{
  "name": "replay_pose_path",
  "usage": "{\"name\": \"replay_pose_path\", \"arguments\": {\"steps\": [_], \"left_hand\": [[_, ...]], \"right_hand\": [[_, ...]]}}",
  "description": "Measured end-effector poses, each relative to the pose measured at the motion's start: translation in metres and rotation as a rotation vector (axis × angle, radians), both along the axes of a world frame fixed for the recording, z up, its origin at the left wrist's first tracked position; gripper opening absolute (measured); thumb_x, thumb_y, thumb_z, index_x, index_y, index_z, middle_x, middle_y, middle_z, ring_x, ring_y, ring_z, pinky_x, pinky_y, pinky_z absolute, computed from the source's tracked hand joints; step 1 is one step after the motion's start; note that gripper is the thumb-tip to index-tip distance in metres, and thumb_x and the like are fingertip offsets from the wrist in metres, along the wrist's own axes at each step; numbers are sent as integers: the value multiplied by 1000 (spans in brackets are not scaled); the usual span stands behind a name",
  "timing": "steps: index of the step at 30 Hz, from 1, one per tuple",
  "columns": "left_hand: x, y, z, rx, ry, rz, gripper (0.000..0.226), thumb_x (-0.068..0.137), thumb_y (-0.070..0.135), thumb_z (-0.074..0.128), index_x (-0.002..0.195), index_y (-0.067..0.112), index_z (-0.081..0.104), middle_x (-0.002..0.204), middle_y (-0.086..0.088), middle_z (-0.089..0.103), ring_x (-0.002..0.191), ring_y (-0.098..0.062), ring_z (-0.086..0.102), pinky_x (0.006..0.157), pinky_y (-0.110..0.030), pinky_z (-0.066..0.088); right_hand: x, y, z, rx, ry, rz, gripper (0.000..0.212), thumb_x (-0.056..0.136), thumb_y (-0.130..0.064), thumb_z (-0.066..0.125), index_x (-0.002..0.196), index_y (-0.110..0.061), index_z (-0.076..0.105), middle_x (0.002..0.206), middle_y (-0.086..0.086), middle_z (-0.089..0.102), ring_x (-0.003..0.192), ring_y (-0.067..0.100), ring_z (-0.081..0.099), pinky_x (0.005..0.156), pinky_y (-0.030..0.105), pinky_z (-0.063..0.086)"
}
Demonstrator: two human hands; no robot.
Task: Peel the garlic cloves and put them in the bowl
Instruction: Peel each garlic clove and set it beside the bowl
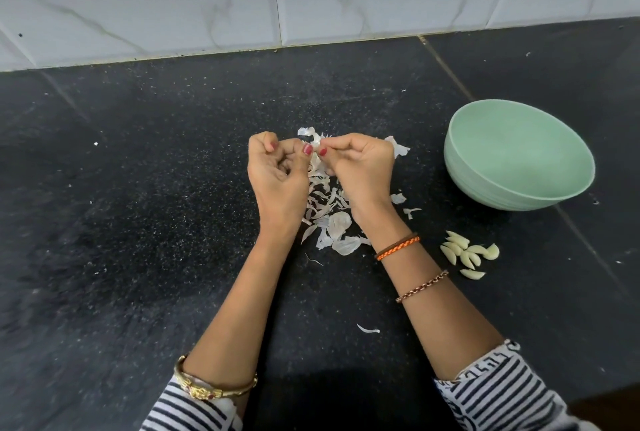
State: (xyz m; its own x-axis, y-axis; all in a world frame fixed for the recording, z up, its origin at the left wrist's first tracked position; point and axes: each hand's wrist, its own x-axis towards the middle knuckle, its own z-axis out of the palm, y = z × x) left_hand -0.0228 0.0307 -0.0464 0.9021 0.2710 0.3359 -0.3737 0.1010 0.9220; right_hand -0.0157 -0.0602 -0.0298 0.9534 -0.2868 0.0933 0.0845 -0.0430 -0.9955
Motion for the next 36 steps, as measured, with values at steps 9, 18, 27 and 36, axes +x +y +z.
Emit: {"name": "replay_pose_path", "arguments": {"steps": [9,18,27,36], "left_hand": [[1,6,2,112,51,53,8,88,17,46,89,24,51,72,11,49,63,-2,44,64,-25,40],[5,15,-4,514,-88,63,15,83,16,64,94,24,68,86,21,60,82,-9,58,72,-34,48],[2,13,0,425,-34,97,8,85,17,62,89,23,67,81,14,64,80,-19,63,74,-35,52],[2,12,4,235,-2,-66,20,84,4,65,89,24,64,69,16,66,64,-3,58,62,-19,47]], "right_hand": [[4,-18,3,-209,-69,94,9,83,-1,64,87,-6,71,72,-7,66,64,-2,60,62,17,50],[1,-21,9,-134,62,268,6,87,-3,60,89,-4,66,68,1,64,57,-1,61,56,12,49],[-1,-25,14,71,58,360,8,84,-6,63,85,-12,69,74,2,67,67,8,64,68,20,55],[0,-24,13,-86,-84,343,11,86,1,61,87,-7,68,77,-2,66,66,1,62,62,15,50]]}}
